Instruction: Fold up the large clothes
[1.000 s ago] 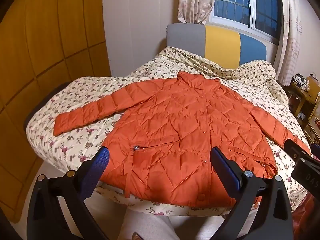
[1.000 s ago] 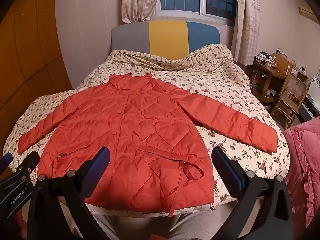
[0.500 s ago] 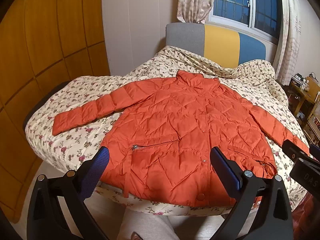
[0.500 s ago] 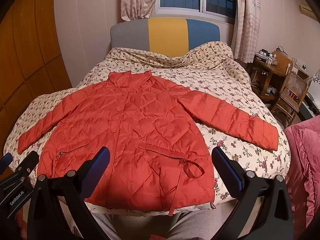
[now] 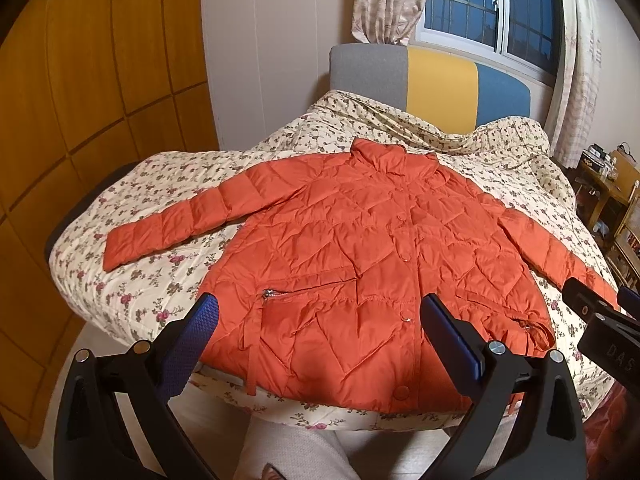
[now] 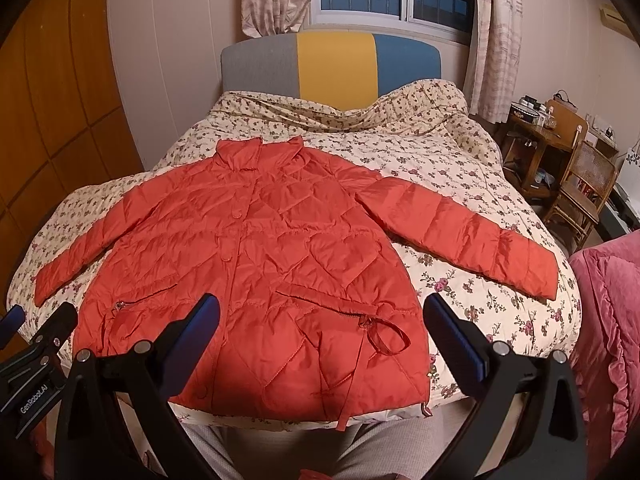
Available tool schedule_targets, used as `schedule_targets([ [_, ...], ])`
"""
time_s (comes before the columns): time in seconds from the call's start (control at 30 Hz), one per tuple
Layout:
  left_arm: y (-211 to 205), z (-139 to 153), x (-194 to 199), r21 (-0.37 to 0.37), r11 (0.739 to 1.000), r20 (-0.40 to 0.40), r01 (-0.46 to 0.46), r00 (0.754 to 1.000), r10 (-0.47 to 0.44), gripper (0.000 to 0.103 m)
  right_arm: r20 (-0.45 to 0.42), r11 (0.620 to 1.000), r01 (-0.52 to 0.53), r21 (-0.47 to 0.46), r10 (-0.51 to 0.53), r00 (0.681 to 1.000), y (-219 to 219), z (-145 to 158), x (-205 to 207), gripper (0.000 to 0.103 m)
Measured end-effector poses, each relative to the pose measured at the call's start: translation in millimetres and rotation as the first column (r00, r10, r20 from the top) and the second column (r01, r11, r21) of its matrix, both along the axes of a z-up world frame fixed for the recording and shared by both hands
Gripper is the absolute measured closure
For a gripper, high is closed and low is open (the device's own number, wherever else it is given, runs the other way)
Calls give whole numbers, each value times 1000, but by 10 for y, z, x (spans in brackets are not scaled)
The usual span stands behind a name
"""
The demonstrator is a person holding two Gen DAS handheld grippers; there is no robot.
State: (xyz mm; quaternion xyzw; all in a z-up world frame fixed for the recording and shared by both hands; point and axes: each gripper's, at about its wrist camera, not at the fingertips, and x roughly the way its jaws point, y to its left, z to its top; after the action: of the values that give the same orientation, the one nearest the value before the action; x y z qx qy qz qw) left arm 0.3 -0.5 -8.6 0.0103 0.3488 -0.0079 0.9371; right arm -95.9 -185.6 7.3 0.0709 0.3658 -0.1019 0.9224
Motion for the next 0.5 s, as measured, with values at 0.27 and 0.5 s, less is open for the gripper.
schedule_targets([
  [0.27,-31,-8,1,-2,1000,-6,4,1000,-4,3,-15,1000,-2,6,2,1000,-12,-34,19,2],
  [0.5,-40,-27,20,-2,1000,-13,10,1000,-10,3,-21,1000,0,5,0,1000,-16,-29,29,2],
])
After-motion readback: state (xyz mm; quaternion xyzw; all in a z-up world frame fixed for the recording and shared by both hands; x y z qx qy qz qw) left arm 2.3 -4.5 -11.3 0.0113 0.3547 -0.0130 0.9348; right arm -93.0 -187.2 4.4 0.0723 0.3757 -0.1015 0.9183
